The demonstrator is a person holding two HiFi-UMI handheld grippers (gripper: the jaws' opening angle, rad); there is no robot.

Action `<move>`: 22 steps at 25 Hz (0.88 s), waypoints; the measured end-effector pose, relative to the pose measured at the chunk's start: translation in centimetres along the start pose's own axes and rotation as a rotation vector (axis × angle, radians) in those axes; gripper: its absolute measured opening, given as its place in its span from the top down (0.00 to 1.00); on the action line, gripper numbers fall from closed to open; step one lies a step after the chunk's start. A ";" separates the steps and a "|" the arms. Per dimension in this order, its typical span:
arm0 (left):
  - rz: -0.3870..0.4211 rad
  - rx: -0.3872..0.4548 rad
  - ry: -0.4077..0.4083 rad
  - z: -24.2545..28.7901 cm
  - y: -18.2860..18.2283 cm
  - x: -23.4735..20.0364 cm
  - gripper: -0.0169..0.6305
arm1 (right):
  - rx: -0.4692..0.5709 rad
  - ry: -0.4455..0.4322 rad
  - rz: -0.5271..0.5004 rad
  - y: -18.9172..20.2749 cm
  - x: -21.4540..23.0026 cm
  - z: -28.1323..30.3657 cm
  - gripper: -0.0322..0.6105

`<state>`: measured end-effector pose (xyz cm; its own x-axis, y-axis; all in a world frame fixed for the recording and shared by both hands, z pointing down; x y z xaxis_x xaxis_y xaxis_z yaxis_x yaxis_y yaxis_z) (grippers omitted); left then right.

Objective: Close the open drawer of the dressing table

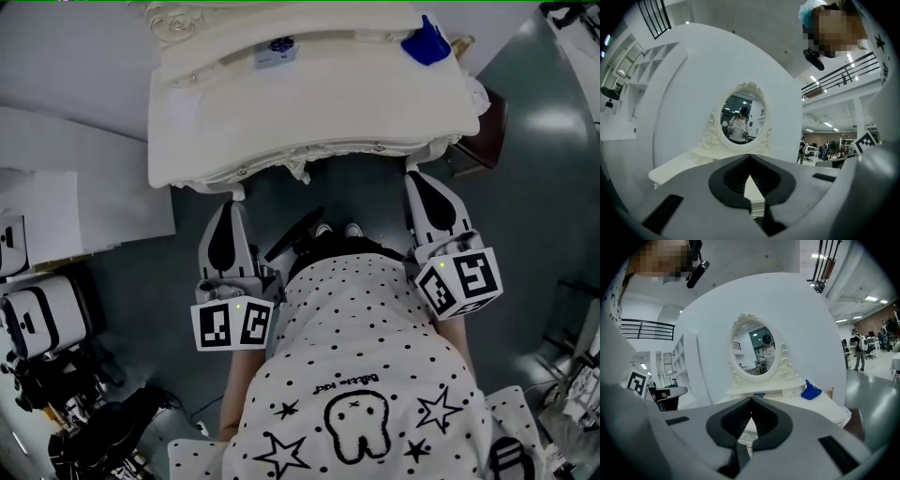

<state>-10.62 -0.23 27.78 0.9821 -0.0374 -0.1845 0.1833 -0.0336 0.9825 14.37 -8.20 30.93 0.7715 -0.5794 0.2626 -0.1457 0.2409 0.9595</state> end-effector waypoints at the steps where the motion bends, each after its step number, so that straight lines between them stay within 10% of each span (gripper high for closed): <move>1: 0.005 0.001 0.002 -0.3 -0.1 0.3 0.96 | 0.005 -0.003 0.001 0.0 0.0 -0.1 0.94; 22: 0.031 -0.002 0.052 -2.0 0.5 5.0 0.96 | 0.057 -0.091 0.020 -0.4 -0.1 -1.1 0.94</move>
<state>-5.52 1.55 27.40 0.9881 0.0139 -0.1529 0.1532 -0.0308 0.9877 15.07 -7.41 30.41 0.7088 -0.6441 0.2877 -0.1979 0.2100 0.9575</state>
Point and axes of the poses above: the fingertips, and each gripper's own axes: z forward along the fingers, x to its right, y out of its underside, the point moved 2 cm from there along -z, backward along the fingers, and after that the axes turned 8 degrees about x, right-handed, at the moved point
